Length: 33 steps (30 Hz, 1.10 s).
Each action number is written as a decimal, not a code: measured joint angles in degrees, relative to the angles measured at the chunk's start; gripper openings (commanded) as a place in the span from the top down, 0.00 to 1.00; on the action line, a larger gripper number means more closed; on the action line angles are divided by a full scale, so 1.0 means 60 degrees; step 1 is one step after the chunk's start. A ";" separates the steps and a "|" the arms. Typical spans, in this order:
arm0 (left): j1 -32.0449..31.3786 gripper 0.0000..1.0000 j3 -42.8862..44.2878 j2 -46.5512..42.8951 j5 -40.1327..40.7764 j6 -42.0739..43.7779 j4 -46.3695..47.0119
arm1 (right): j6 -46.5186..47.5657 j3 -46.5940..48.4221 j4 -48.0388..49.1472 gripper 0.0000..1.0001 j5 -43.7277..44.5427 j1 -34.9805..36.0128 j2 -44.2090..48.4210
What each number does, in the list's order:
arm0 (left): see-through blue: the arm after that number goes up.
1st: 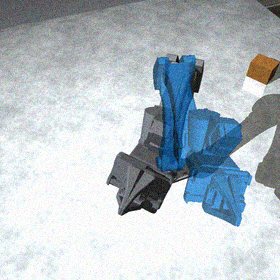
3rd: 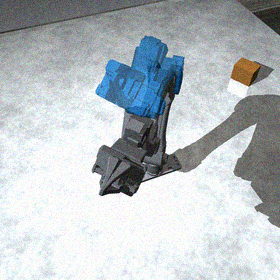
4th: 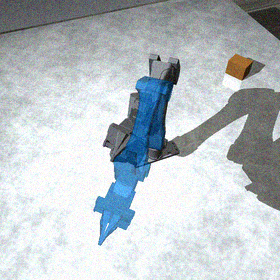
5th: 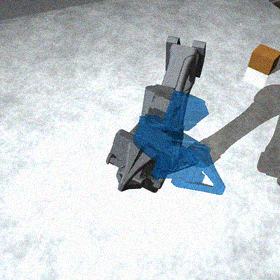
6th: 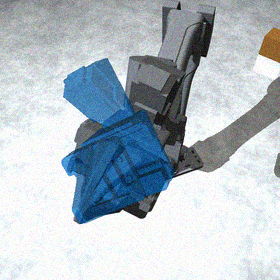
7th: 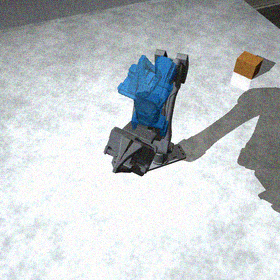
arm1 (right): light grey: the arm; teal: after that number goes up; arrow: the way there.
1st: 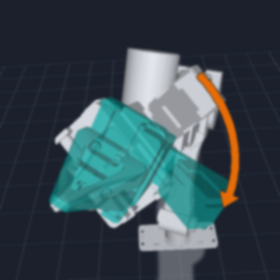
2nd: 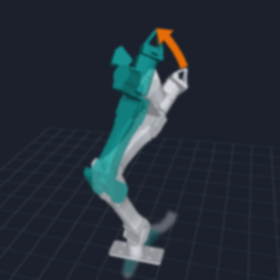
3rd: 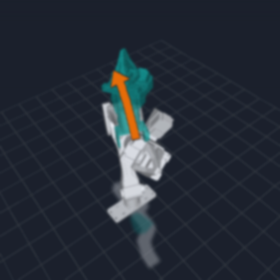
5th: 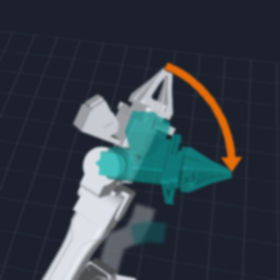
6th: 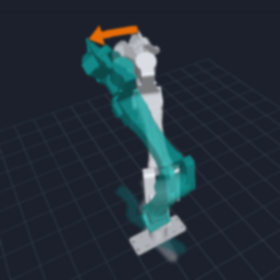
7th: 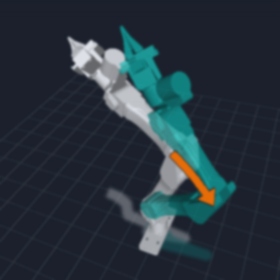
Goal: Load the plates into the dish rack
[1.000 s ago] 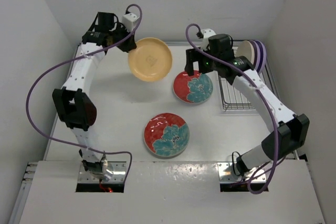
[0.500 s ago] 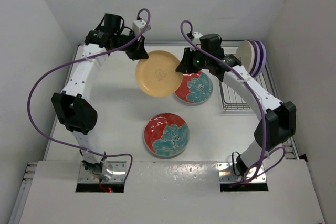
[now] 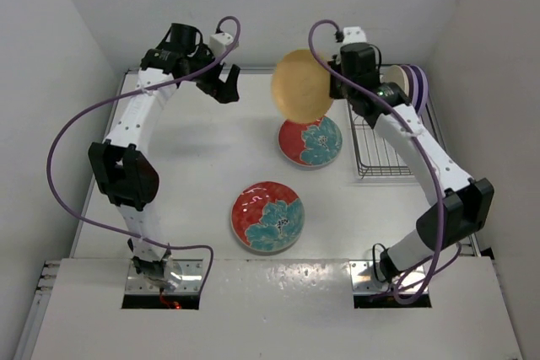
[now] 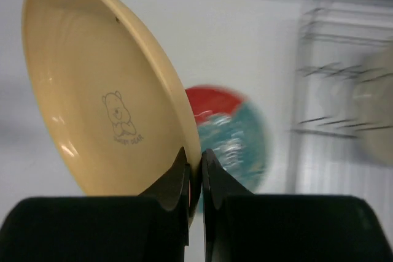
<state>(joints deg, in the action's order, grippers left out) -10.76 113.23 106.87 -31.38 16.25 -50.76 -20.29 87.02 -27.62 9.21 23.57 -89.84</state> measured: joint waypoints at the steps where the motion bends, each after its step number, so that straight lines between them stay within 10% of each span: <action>1: 0.0044 0.00 0.0000 0.0040 0.0353 -0.0058 0.0025 | 0.0393 0.0146 0.0040 1.00 0.0911 -0.0098 0.0066; 8: 0.0313 0.00 -0.0233 0.0138 0.1636 -0.0087 0.0127 | 0.4572 -0.0452 0.2575 1.00 0.6266 -0.1140 0.0321; 18: 0.0379 0.00 -0.0849 0.0168 0.2127 -0.0018 0.0120 | 0.8586 -0.1359 0.6222 1.00 0.8582 -0.1843 -0.2040; 33: 0.0546 0.00 -0.0911 0.0175 0.2237 0.0004 0.0120 | 0.7814 -0.1377 0.6382 0.99 0.8972 -0.1807 -0.3177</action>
<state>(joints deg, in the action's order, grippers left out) -7.49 107.77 107.92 -17.96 16.27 -50.04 26.59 78.76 10.68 63.05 12.73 -108.90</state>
